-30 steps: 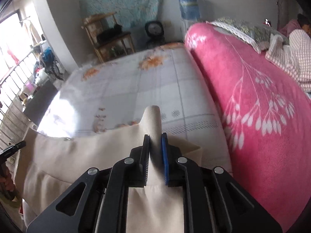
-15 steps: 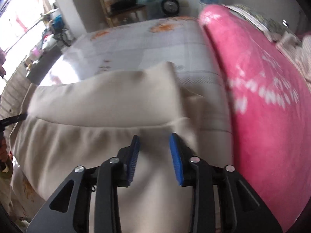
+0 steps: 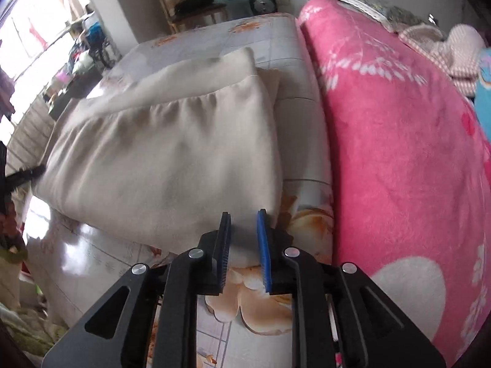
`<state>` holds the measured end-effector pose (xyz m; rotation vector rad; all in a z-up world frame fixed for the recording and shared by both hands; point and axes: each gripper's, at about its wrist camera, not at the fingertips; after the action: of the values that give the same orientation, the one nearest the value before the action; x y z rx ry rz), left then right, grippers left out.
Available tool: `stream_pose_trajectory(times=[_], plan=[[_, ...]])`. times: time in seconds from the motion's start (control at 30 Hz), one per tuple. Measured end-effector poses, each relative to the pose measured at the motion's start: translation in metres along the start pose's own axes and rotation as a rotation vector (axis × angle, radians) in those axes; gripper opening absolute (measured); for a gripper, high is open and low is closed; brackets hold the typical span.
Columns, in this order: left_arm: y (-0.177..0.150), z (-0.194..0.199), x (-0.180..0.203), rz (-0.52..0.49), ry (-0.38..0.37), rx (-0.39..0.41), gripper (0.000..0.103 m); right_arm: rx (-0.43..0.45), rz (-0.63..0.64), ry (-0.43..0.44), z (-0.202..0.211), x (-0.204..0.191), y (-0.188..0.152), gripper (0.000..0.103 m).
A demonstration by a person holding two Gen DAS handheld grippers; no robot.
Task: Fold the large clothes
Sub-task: 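Lay the folded jacket down and open both tools, then press and smooth the folded jacket flat with both tools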
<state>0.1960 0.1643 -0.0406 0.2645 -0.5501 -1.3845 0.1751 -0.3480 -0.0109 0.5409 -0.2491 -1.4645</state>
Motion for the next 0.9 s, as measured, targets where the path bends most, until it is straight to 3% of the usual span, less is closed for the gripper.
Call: stream_pose_trajectory(times=[0.07,0.17,0.23,0.3,0.37,0.5,0.67,0.77,0.83,0.9], plan=[[-0.001,0.021,0.007,-0.045,-0.001,0.059,0.024,0.042,0.07,-0.04,0.02,-0.021,0.003,0.019],[-0.008,0.047,0.034,-0.138,-0.063,0.135,0.032,0.102,0.121,0.022,0.034,-0.057,0.008,0.023],[-0.015,0.048,0.058,-0.192,-0.11,0.146,0.041,0.126,0.145,0.082,0.027,-0.082,0.006,0.044],[-0.023,0.03,0.08,-0.236,-0.07,0.11,0.045,0.093,0.16,0.09,0.0,-0.099,-0.002,0.052],[-0.036,0.004,0.086,-0.253,0.019,0.027,0.049,-0.029,0.156,0.027,-0.039,-0.107,-0.013,0.052],[-0.043,0.012,0.076,-0.233,0.06,0.054,0.048,-0.022,0.122,-0.012,-0.025,-0.11,-0.01,0.054],[-0.035,0.036,0.078,-0.201,-0.017,0.157,0.06,0.115,0.213,0.119,-0.001,-0.168,0.009,0.054],[-0.037,0.015,0.089,-0.197,0.003,0.121,0.063,0.126,0.263,0.151,-0.025,-0.204,0.008,0.057],[-0.042,-0.01,0.092,-0.194,0.074,0.066,0.07,0.037,0.264,0.13,-0.059,-0.215,0.002,0.06],[-0.048,-0.006,0.103,-0.238,0.108,0.115,0.073,0.038,0.238,0.109,-0.07,-0.214,0.0,0.062]])
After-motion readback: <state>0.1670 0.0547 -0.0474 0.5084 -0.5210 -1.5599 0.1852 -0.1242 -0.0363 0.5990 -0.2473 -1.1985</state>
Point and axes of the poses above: each gripper's, at about its wrist camera, not at the fingertips, and z roughly against the way its jaws point, x to its right, y to its top, and after that the axes turned 7 degrees about y, right-handed
